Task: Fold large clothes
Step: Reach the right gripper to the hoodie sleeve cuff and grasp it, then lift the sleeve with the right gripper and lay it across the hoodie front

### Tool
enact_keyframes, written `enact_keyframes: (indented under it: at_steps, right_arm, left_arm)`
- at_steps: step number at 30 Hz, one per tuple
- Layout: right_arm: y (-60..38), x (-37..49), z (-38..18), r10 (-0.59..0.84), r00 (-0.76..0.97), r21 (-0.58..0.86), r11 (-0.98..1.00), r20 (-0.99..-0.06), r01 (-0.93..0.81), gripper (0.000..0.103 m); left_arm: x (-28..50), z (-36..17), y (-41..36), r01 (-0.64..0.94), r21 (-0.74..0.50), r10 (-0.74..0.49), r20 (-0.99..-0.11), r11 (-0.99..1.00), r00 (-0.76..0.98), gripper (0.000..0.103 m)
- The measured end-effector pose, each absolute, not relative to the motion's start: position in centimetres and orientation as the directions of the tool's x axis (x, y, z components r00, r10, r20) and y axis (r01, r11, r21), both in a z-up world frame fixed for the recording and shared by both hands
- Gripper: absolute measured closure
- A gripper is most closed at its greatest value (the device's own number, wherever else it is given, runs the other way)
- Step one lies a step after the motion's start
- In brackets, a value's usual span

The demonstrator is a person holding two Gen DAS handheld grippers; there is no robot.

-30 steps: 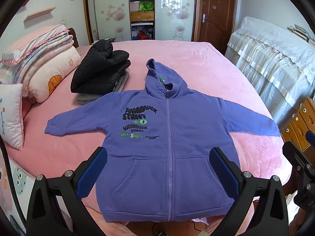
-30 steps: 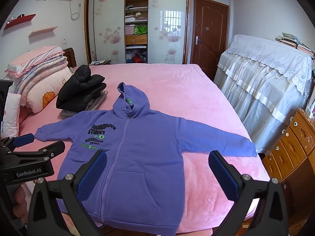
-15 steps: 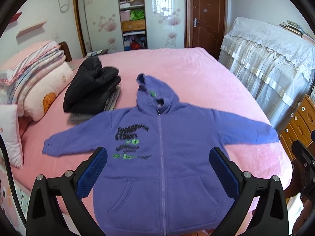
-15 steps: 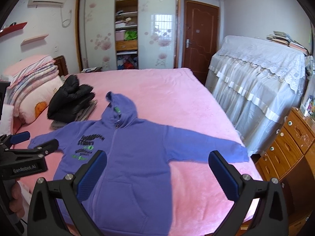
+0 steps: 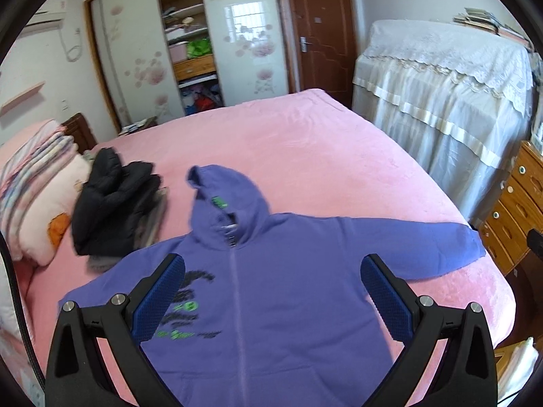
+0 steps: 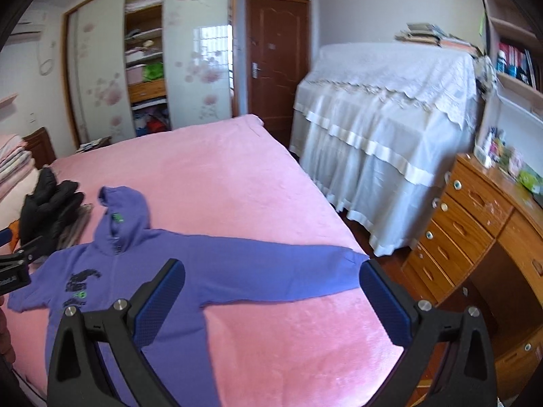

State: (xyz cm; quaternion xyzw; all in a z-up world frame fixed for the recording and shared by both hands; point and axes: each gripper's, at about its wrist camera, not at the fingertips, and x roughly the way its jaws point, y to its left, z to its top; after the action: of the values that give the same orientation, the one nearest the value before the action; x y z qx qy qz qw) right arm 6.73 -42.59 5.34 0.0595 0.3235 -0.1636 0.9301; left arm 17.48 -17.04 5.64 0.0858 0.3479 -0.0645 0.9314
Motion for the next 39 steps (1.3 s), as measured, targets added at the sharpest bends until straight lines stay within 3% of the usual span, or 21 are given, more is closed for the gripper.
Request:
enact_keyframes:
  at_steps: [9, 19, 29, 34, 36, 38, 39]
  right_arm:
    - [-51.6, 10.6, -1.0, -0.307, 0.621, 0.044, 0.875, -0.722, 0.483, 0.006]
    - [-60.5, 12.1, -9.8, -0.205, 0.513, 0.202, 0.752, -0.834, 0.628, 0.010]
    - [-65.6, 12.6, -18.5, 0.015, 0.513, 0.416, 0.606, -0.858, 0.678, 0.034]
    - [-66.2, 14.1, -20.2, 0.043, 0.557, 0.478, 0.569, -0.830, 0.669, 0.036]
    - [-66.3, 14.9, -20.5, 0.047, 0.570, 0.492, 0.566, -0.820, 0.661, 0.042]
    - [-66.2, 16.0, -20.7, 0.065, 0.587, 0.511, 0.575, -0.807, 0.639, 0.069]
    - [-66.0, 16.3, -20.8, 0.067, 0.582, 0.507, 0.577, -0.811, 0.640, 0.074]
  left_arm:
    - [23.8, -0.2, -25.0, 0.237, 0.105, -0.106, -0.674, 0.966, 0.731, 0.000]
    - [27.8, -9.9, -33.8, 0.314, 0.105, -0.131, -0.753, 0.943, 0.645, 0.000]
    - [28.8, -17.2, -41.7, 0.376, 0.185, -0.077, -0.809, 0.908, 0.583, 0.000]
    - [29.6, -18.6, -41.9, 0.354, 0.135, -0.087, -0.834, 0.926, 0.545, 0.000]
    - [29.8, -18.9, -41.6, 0.347, 0.124, -0.088, -0.840, 0.930, 0.536, 0.000]
    - [29.9, -19.0, -41.3, 0.343, 0.119, -0.088, -0.842, 0.932, 0.532, 0.000]
    - [29.9, -19.0, -41.2, 0.343, 0.117, -0.089, -0.843, 0.932, 0.531, 0.000]
